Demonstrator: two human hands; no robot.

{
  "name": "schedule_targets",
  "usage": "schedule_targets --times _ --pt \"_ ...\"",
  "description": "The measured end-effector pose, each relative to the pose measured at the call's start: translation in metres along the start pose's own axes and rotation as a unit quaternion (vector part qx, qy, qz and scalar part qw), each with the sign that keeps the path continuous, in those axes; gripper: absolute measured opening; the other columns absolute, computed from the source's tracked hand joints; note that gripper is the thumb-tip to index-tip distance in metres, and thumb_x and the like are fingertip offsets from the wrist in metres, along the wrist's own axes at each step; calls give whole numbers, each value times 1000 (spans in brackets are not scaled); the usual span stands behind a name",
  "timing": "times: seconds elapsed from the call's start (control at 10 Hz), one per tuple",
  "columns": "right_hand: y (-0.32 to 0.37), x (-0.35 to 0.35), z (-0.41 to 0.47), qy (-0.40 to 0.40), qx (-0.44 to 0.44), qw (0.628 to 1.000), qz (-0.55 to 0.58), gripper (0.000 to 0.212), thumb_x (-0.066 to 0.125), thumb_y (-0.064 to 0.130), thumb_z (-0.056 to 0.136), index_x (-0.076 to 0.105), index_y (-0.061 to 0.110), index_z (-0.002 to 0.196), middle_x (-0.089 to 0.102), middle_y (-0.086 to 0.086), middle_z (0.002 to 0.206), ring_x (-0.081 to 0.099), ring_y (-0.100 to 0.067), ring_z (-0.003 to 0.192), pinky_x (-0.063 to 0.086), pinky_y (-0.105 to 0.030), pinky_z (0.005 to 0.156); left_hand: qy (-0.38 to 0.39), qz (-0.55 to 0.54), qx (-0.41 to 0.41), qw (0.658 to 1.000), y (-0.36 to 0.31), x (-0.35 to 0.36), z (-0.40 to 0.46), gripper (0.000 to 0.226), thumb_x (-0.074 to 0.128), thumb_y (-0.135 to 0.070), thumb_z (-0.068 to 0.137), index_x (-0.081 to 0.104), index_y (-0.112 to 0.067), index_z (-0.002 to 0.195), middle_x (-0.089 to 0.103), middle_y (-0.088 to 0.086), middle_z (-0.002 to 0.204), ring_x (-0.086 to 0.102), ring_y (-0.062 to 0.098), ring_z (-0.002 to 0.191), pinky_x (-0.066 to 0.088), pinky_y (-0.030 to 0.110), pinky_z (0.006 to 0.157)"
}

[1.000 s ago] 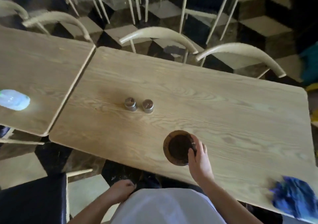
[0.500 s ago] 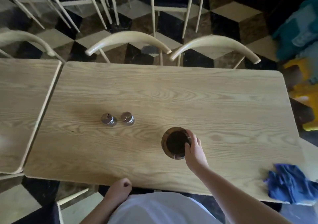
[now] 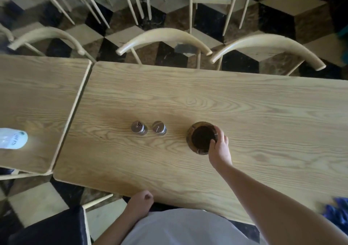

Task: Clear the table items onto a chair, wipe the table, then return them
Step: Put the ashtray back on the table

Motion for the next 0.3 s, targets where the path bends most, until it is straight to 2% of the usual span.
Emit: schedule_targets --times 0.2,0.3 --pt "5 8 8 17 5 1000 4 54 37 19 101 26 45 147 38 -2 146 48 -15 104 42 -33 79 -34 -22 -6 999 7 -4 -5 15 54 -27 92 67 -23 97 65 -10 89 60 8 86 41 20 67" --pt "6 5 6 29 -1 999 -21 56 40 24 101 21 47 149 36 2 151 51 -19 121 43 -33 80 -20 -27 -6 999 6 -2 -5 15 53 -28 92 67 -23 97 65 -9 93 61 9 92 42 23 73"
Point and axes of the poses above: each hand's wrist, its own z-axis towards the middle knuckle, its own x-axis out of the palm, y = z × x, the point moved 9 cm from there along z, towards the middle knuckle
